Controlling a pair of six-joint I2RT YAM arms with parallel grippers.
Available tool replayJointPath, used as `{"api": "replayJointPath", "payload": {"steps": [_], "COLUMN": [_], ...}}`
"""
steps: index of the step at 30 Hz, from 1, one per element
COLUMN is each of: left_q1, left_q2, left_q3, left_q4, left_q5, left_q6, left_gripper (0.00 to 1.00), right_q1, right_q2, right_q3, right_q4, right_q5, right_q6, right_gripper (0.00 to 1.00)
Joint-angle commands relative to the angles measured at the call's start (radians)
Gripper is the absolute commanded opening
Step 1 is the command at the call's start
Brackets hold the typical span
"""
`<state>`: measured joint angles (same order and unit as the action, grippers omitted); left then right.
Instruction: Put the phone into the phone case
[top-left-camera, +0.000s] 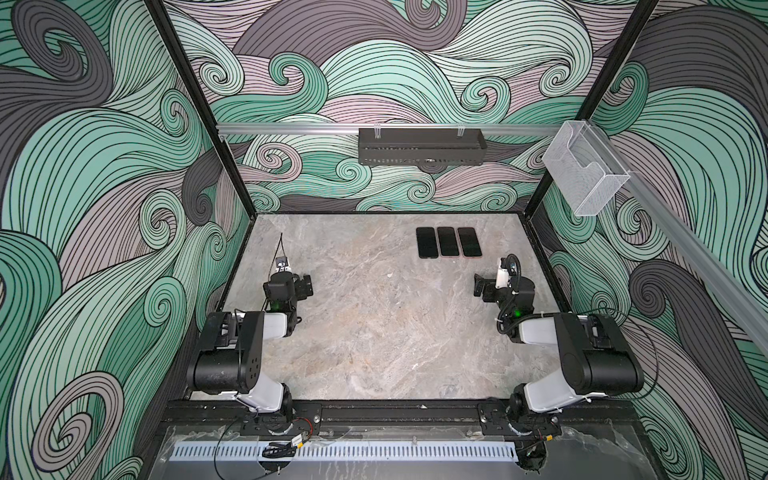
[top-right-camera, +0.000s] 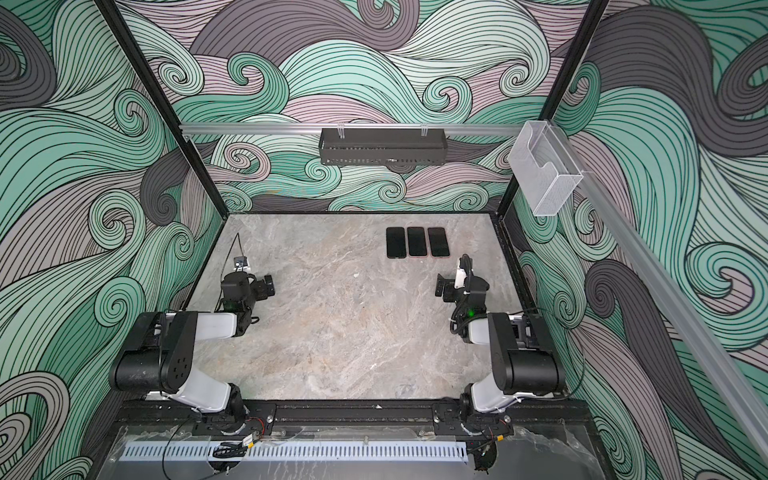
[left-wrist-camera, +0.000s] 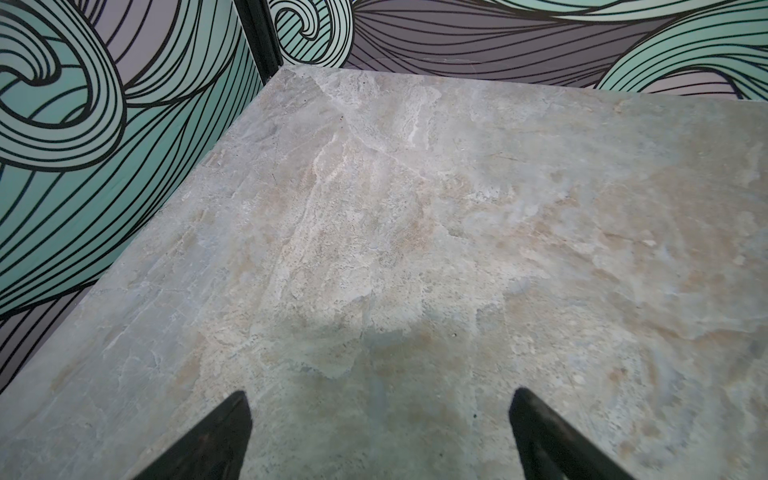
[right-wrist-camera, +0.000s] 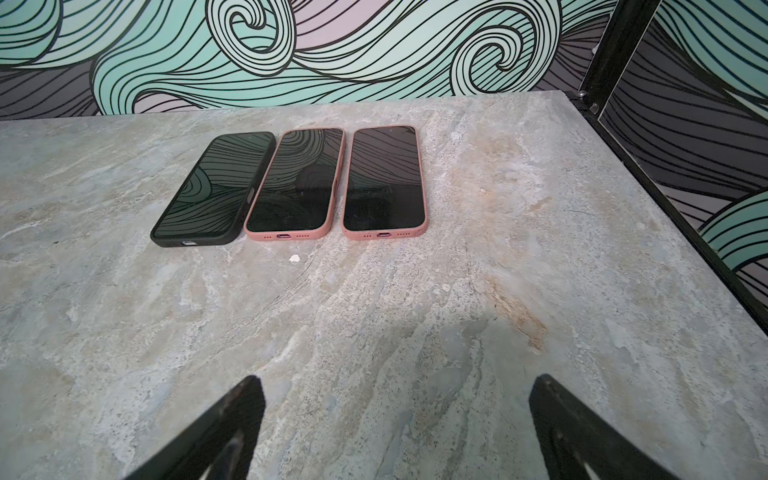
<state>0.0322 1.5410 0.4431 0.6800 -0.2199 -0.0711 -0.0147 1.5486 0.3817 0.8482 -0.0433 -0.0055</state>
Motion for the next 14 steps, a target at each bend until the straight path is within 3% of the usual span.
{"api": "replayJointPath", "payload": {"steps": [1, 14], "left_q1": [0.006, 0.006], "left_q2": [-0.015, -0.015], "left_q3": [0.026, 0.024], "left_q4": [-0.012, -0.011], "left_q5": [0.009, 0.008], "left_q6": [-0.007, -0.007], "left_gripper": [0.98, 0.99], "right_q1": [0.007, 0.013], "right_q2": [-0.013, -0.012], "right_q3": [0.025, 0.028], "right_q4": [-0.008, -0.015], "right_q5": [0.015, 0.025], "right_q6": [-0.019, -0.022], "right_gripper": [1.0, 1.0]}}
